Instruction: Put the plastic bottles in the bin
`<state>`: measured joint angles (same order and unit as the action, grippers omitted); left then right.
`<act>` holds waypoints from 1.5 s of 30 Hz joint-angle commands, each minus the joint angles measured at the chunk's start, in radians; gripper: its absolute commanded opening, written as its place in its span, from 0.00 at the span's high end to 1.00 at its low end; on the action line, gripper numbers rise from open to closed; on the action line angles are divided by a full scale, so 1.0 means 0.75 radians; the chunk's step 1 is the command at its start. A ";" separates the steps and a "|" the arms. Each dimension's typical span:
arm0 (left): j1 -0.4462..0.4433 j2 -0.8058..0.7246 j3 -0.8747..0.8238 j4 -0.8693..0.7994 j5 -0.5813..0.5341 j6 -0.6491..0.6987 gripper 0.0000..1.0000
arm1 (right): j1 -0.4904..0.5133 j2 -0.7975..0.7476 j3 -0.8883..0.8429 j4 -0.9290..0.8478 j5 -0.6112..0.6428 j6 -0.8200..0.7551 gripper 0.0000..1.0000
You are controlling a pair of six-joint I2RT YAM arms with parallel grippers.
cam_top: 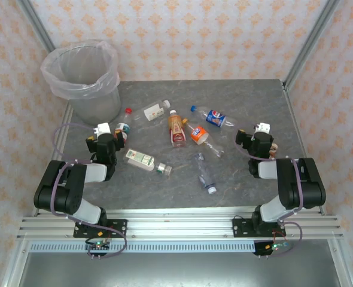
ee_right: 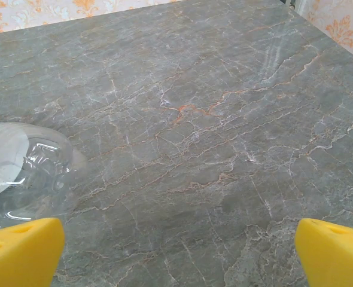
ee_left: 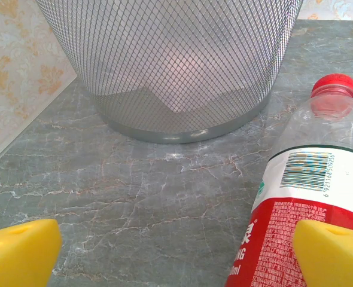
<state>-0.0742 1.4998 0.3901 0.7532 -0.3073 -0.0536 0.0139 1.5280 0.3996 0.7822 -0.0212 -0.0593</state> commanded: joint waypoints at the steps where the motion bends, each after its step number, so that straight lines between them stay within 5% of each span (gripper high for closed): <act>1: -0.008 -0.012 0.016 0.038 -0.049 0.005 0.00 | -0.002 -0.003 0.019 0.010 0.026 0.019 0.01; 24: -0.011 -0.024 0.025 0.015 -0.026 0.020 0.00 | -0.001 -0.008 0.011 0.020 0.025 0.020 0.01; 29: -0.034 -0.125 0.164 -0.319 -0.043 0.029 0.00 | -0.001 -0.048 -0.007 0.029 -0.018 0.004 0.01; 38: -0.053 -0.451 0.143 -0.590 -0.165 -0.065 0.00 | -0.001 -0.307 0.006 -0.195 -0.014 0.008 0.01; 41: -0.075 -0.593 0.185 -0.799 -0.268 -0.241 0.00 | 0.000 -0.446 0.021 -0.357 0.007 0.080 0.01; 45: -0.080 -0.703 0.305 -1.184 -0.168 -0.527 0.00 | -0.001 -0.630 0.018 -0.541 0.047 0.252 0.01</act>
<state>-0.1291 1.0100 0.5476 0.1223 -0.4274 -0.2592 0.0139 1.1191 0.3996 0.5129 -0.0204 0.0231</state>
